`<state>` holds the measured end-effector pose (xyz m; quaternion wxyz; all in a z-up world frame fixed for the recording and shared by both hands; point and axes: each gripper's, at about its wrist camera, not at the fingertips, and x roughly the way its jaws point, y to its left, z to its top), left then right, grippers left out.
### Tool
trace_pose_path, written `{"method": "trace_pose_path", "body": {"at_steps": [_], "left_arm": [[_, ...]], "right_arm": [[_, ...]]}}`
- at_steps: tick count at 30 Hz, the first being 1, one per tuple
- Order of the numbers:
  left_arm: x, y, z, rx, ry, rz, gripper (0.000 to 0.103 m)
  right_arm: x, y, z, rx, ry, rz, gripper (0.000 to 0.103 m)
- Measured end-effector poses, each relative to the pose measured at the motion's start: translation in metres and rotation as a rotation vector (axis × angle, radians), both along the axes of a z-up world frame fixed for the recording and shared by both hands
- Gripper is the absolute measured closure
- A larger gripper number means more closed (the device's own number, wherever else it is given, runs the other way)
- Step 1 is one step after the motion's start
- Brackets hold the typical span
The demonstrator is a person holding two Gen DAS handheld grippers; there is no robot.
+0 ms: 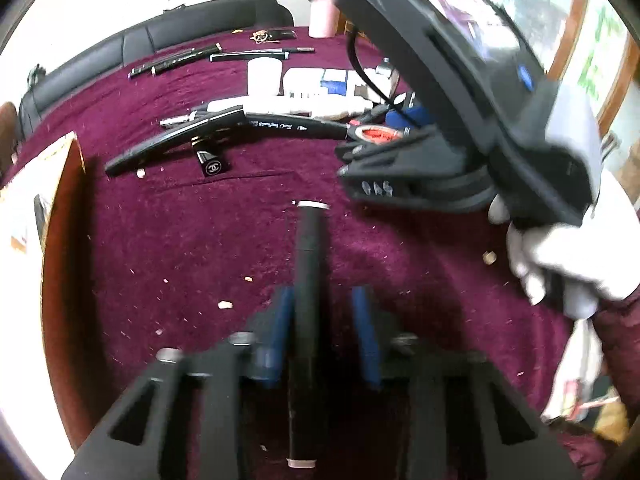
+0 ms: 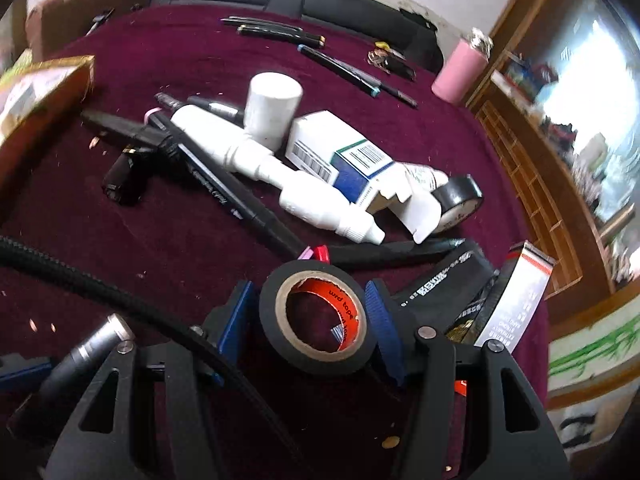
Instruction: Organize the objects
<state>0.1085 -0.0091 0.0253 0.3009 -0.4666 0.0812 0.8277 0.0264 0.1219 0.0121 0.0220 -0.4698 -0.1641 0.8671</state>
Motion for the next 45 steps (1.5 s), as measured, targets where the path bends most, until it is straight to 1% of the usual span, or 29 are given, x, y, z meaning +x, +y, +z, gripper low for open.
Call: {"method": "trace_pose_path", "body": {"at_steps": [1,2,4,6,7,8,9,12,14,15,17,19,22,24,26,28,29,30,33,34,35,37,42,43,45], "left_arm": [[-0.002,-0.007,0.0,0.037,-0.021,0.018,0.091],[-0.003,-0.012,0.001,0.046,-0.015,0.04,0.092],[-0.004,-0.021,0.003,0.072,-0.016,0.061,0.092],[-0.002,-0.03,0.009,0.086,-0.007,0.082,0.092],[0.0,-0.033,0.012,0.093,-0.002,0.082,0.092],[0.002,-0.036,0.014,0.1,0.002,0.086,0.092],[0.003,-0.04,0.016,0.104,0.007,0.095,0.092],[0.004,-0.046,0.014,0.106,-0.002,0.113,0.092],[0.002,-0.049,0.009,0.119,-0.023,0.119,0.092],[0.002,-0.049,0.008,0.124,-0.024,0.123,0.092],[0.003,-0.05,0.007,0.136,-0.031,0.128,0.092],[0.002,-0.049,0.005,0.141,-0.034,0.129,0.092],[-0.002,-0.047,-0.003,0.127,-0.054,0.135,0.092],[-0.002,-0.044,-0.002,0.109,-0.042,0.131,0.092],[-0.002,-0.039,-0.002,0.085,-0.031,0.127,0.091],[-0.002,-0.034,-0.002,0.065,-0.011,0.128,0.091],[-0.001,-0.032,-0.002,0.059,-0.001,0.129,0.091],[-0.001,-0.03,-0.003,0.054,0.006,0.132,0.091],[0.001,-0.027,-0.003,0.032,0.024,0.138,0.091],[0.001,-0.028,-0.002,0.035,0.02,0.138,0.091],[0.001,-0.032,-0.002,0.067,0.0,0.14,0.091],[0.0,-0.041,0.0,0.132,-0.037,0.148,0.091],[0.004,-0.057,0.017,0.193,-0.009,0.185,0.092],[0.006,-0.061,0.023,0.21,0.001,0.192,0.092],[0.008,-0.071,0.036,0.242,0.02,0.208,0.092]], "right_arm": [[0.001,0.0,0.001,0.004,-0.003,0.008,0.049],[0.002,0.002,0.001,0.0,-0.007,0.015,0.05],[0.005,0.009,0.006,-0.048,-0.001,0.018,0.054],[0.006,0.019,0.012,-0.132,0.0,0.022,0.07],[0.005,0.027,0.015,-0.215,-0.02,0.027,0.073],[0.003,0.036,0.018,-0.303,-0.037,0.027,0.073],[0.003,0.045,0.02,-0.357,-0.033,0.027,0.074],[0.003,0.074,0.028,-0.497,-0.036,-0.001,0.073],[0.003,0.083,0.032,-0.554,-0.045,-0.008,0.073],[0.003,0.086,0.033,-0.562,-0.044,-0.014,0.073],[0.003,0.082,0.036,-0.537,-0.041,-0.018,0.073],[0.0,0.067,0.035,-0.518,-0.05,0.002,0.073],[-0.008,0.053,0.03,-0.487,-0.064,0.033,0.073],[-0.008,0.042,0.023,-0.428,-0.086,0.038,0.073],[-0.009,0.03,0.011,-0.329,-0.109,0.024,0.073],[-0.01,0.023,0.001,-0.27,-0.124,0.018,0.073],[-0.008,0.02,0.001,-0.255,-0.097,0.022,0.073],[-0.007,0.019,0.001,-0.247,-0.089,0.021,0.073],[-0.003,0.022,0.003,-0.274,-0.078,0.008,0.075],[-0.003,0.024,0.004,-0.292,-0.08,0.006,0.08],[-0.001,0.027,0.005,-0.316,-0.084,0.005,0.086],[0.002,0.035,0.01,-0.389,-0.08,0.008,0.088],[0.017,0.043,0.037,-0.492,-0.022,0.032,0.087],[0.021,0.041,0.049,-0.519,0.001,0.05,0.087],[0.03,0.037,0.064,-0.538,0.033,0.079,0.087]]}}
